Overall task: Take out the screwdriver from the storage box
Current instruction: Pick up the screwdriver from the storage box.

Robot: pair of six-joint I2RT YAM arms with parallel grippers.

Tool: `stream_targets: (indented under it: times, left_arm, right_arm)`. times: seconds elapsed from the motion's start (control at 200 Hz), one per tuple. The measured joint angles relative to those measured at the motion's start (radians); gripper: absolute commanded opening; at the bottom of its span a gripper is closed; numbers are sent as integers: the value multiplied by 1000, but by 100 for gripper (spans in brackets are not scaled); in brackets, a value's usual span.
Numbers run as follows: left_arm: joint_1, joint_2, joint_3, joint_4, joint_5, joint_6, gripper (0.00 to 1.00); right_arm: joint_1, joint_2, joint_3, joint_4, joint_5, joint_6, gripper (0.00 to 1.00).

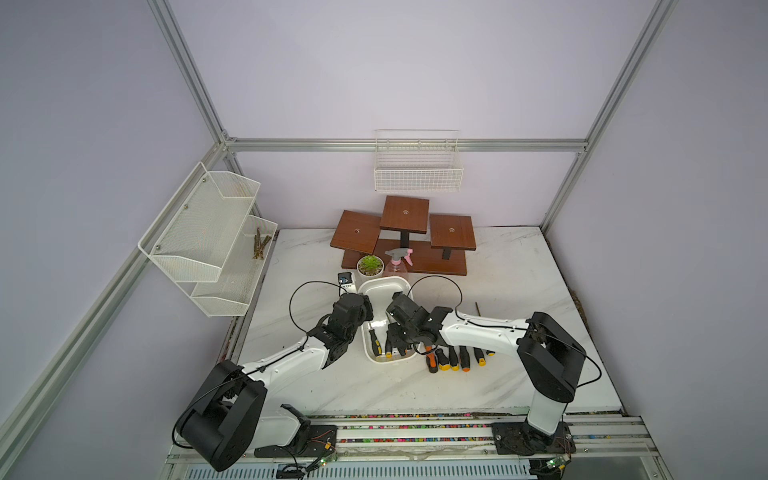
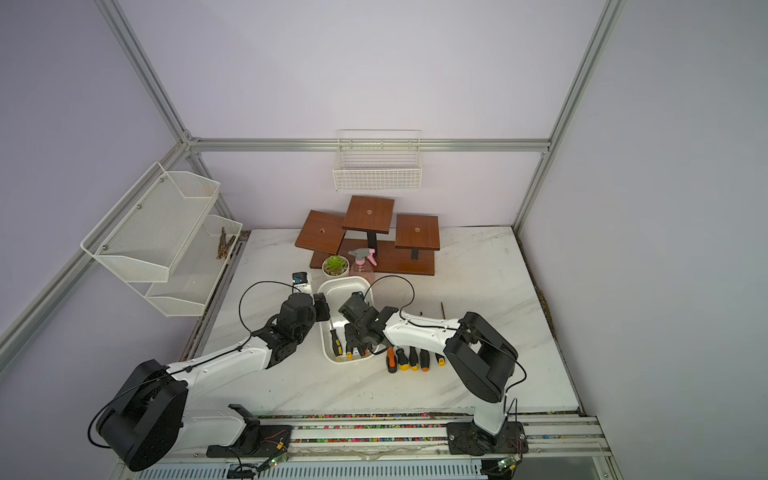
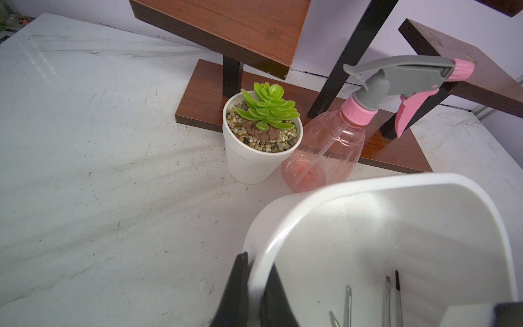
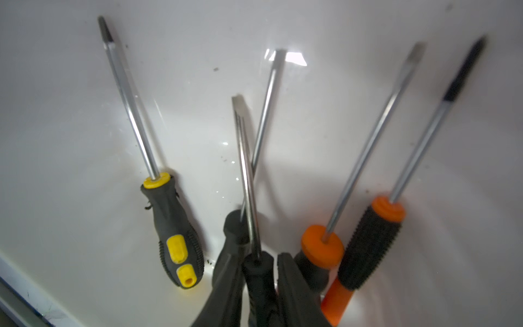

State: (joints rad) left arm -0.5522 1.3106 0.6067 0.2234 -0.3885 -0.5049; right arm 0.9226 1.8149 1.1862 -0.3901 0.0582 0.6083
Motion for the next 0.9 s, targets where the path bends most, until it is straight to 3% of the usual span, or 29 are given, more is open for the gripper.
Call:
stream_targets:
  times: [0.145, 0.305, 0.595, 0.9]
  left_arm:
    - [0, 0, 0, 0, 0, 0, 0]
    - [0, 0, 0, 0, 0, 0, 0]
    - [0, 0, 0, 0, 0, 0, 0]
    - [0, 0, 0, 0, 0, 0, 0]
  right_arm:
    - [0, 0, -1, 0, 2, -6, 18]
    - [0, 0, -1, 1, 0, -8, 0]
    - [0, -21, -9, 4, -1, -15, 0]
    - [0, -216, -27, 0, -9, -42, 0]
